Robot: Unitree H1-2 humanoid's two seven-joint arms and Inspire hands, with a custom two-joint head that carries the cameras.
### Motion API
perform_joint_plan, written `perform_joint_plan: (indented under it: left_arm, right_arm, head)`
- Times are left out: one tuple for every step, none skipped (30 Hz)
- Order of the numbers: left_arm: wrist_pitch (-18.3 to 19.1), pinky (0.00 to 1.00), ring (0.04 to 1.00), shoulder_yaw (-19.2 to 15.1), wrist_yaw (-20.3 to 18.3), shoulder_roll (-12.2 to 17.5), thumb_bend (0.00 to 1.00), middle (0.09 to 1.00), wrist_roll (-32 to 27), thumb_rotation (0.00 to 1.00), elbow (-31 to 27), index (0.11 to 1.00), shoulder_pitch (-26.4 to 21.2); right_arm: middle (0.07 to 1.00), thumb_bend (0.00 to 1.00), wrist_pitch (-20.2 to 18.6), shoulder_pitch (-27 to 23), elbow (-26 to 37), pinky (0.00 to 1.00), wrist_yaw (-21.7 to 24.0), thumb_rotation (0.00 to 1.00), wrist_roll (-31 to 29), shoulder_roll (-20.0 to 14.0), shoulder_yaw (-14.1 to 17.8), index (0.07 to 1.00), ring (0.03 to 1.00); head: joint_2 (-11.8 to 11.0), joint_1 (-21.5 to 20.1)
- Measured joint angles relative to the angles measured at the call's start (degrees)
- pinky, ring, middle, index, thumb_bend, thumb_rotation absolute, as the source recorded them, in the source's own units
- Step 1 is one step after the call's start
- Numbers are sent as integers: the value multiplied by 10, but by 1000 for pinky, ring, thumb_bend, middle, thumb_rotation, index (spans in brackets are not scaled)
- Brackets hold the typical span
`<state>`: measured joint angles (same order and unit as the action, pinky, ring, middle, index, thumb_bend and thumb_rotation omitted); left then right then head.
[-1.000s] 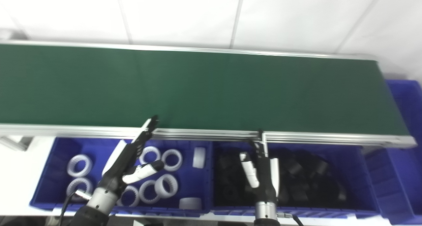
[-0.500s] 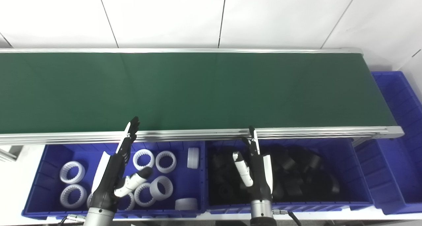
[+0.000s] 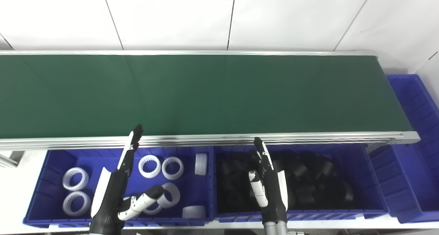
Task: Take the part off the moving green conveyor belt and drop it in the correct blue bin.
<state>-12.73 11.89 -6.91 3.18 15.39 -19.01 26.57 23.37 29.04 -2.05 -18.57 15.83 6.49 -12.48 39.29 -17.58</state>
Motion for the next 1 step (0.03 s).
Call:
perform_joint_plan:
  left_arm:
    - [0,963,1000,1,1,-2,598,1000,2,768,6,1000,-4]
  right_arm:
    - [950,768,0,0,1,884,0,1000,-1,-3,-1,937,895]
  head:
    - [0,1]
